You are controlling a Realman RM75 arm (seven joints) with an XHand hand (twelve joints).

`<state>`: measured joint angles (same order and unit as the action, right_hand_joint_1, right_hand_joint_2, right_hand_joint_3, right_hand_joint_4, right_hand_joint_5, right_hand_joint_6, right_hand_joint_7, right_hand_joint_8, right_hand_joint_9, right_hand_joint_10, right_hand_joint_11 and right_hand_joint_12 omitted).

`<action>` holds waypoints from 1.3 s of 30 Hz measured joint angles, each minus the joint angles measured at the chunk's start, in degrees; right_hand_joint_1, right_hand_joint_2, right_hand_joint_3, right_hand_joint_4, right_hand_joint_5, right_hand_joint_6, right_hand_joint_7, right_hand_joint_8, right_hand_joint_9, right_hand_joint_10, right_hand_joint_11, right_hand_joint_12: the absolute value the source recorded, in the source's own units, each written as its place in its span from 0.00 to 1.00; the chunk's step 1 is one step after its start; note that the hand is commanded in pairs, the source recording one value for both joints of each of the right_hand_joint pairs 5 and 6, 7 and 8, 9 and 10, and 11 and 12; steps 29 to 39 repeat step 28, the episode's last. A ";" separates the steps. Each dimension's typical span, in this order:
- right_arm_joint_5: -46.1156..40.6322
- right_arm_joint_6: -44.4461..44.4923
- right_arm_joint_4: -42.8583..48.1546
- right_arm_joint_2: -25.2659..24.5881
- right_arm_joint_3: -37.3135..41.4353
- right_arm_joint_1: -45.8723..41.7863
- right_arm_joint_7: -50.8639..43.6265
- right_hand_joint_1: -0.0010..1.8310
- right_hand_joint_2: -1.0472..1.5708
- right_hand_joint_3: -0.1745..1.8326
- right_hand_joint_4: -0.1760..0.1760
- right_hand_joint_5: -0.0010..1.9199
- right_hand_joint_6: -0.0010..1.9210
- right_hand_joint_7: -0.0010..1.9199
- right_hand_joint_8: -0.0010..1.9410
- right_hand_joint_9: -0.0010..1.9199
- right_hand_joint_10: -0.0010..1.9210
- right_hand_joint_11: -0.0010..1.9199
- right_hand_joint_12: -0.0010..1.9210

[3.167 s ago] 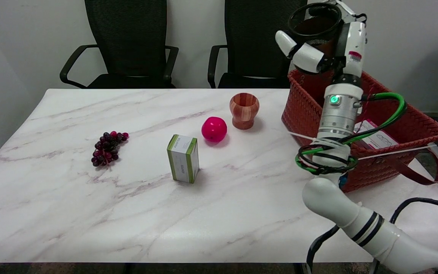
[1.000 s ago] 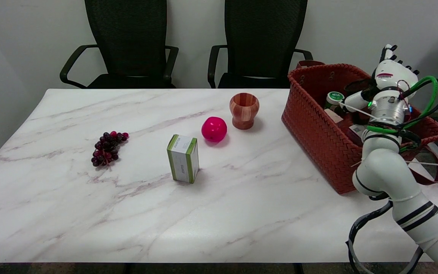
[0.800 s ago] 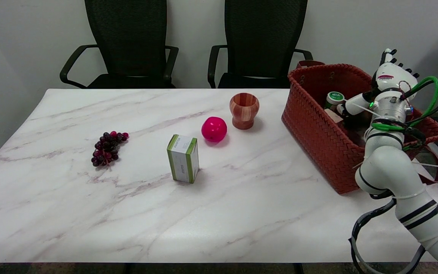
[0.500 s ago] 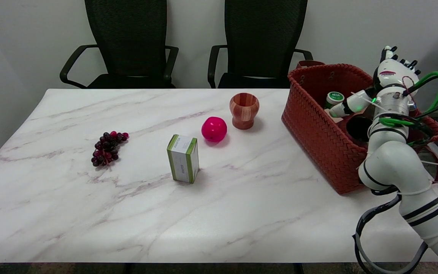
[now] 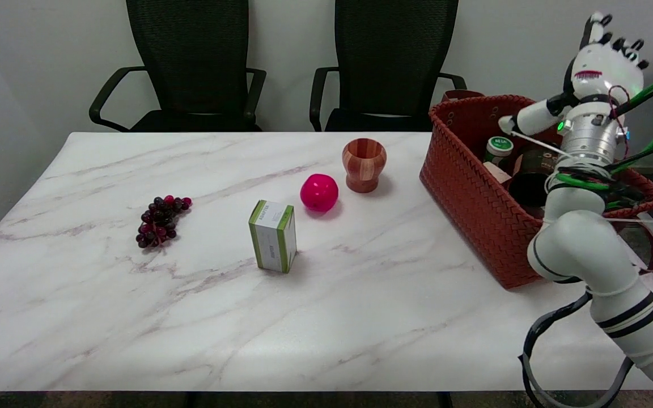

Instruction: Place the black pen container into the brown storage basket.

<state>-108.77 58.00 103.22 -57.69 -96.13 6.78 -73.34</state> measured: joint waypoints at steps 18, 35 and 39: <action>37.59 14.27 1.14 -9.93 -24.04 3.02 15.21 0.64 0.54 0.45 0.50 0.04 0.04 0.28 0.28 0.24 0.24 0.17 0.17; 50.45 17.92 -1.97 -17.38 -33.30 -1.11 22.90 0.64 0.56 0.45 0.50 0.04 0.04 0.30 0.30 0.25 0.25 0.17 0.17; 50.45 17.92 -1.97 -17.38 -33.30 -1.11 22.90 0.64 0.56 0.45 0.50 0.04 0.04 0.30 0.30 0.25 0.25 0.17 0.17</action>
